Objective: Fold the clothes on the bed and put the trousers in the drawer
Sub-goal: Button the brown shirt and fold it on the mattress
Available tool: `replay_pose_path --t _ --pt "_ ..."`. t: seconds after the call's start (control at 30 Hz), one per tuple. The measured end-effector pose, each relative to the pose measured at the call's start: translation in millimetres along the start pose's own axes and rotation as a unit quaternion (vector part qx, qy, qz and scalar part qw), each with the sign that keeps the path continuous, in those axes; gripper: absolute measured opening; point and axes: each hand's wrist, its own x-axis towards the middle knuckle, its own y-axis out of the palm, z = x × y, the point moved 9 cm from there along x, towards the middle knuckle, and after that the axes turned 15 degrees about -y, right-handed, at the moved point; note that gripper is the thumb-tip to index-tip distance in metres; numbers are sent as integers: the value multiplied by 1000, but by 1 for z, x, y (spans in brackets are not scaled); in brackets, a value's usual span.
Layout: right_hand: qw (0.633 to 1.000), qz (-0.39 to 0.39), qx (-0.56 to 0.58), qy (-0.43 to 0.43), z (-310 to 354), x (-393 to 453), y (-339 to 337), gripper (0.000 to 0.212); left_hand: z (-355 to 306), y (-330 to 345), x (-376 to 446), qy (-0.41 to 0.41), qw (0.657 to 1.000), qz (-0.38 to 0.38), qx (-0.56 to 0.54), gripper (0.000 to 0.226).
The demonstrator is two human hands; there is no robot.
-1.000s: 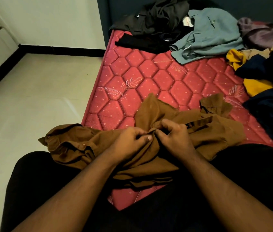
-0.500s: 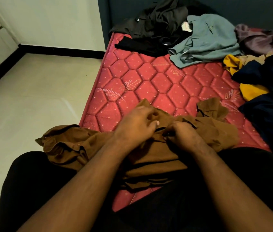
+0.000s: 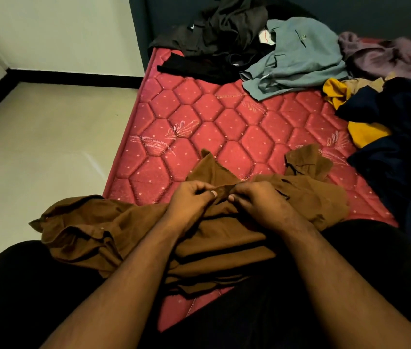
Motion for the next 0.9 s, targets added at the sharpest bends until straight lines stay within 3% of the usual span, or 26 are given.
replay_pose_path --t 0.23,0.6,0.9 --pt "994 -81 68 -18 3 5 -9 9 2 7 -6 -16 992 76 -97 15" --pt "991 -104 71 -54 12 5 -8 5 -4 6 -10 45 996 52 -63 17" --pt "986 -141 94 2 -1 3 -9 11 -2 15 -20 62 989 97 -95 28"
